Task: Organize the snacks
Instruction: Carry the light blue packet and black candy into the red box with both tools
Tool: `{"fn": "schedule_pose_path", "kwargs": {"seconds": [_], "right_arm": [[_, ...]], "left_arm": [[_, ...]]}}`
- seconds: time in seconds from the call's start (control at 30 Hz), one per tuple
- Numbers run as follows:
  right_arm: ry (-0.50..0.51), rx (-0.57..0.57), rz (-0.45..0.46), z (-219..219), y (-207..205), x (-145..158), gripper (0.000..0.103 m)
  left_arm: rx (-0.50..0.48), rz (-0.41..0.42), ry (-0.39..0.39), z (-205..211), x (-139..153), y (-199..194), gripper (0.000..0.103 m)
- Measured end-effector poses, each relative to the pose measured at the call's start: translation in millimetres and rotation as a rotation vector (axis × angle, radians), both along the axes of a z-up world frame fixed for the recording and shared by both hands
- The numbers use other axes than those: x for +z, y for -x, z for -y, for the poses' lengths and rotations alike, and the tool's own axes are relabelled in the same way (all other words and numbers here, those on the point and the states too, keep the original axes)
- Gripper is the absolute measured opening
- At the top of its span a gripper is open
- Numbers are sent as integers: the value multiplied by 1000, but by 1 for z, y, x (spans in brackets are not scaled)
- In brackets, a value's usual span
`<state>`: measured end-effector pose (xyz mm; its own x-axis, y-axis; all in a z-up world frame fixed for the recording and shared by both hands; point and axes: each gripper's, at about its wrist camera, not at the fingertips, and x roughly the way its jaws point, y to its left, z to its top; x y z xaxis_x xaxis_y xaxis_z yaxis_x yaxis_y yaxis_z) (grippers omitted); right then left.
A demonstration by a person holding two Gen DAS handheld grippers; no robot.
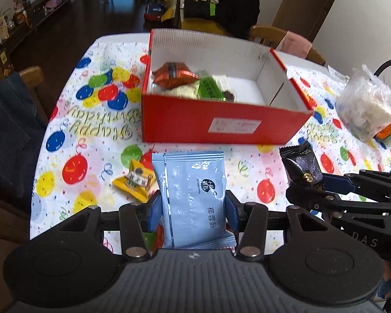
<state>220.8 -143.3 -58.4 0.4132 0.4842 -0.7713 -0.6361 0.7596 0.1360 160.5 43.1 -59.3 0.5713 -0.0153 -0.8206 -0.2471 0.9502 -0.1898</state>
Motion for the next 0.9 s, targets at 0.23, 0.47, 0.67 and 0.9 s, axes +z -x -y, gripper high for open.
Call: {"fn": "schedule_pose_path", "kwargs": {"seconds": [0.23, 0.47, 0.67, 0.9], "right_arm": [[-27, -24, 61, 1, -6, 27, 36], [-58, -41, 128, 0, -21, 53, 36], [-82, -50, 168, -3, -44, 71, 36], [-79, -86, 149, -3, -84, 75, 36]], "left_arm": [[-7, 69, -3, -4, 29, -9, 48], [-20, 136, -36, -6, 59, -27, 48], [-34, 174, -58, -8, 80, -50, 48], [-42, 162, -68, -12, 86, -87, 48]]}}
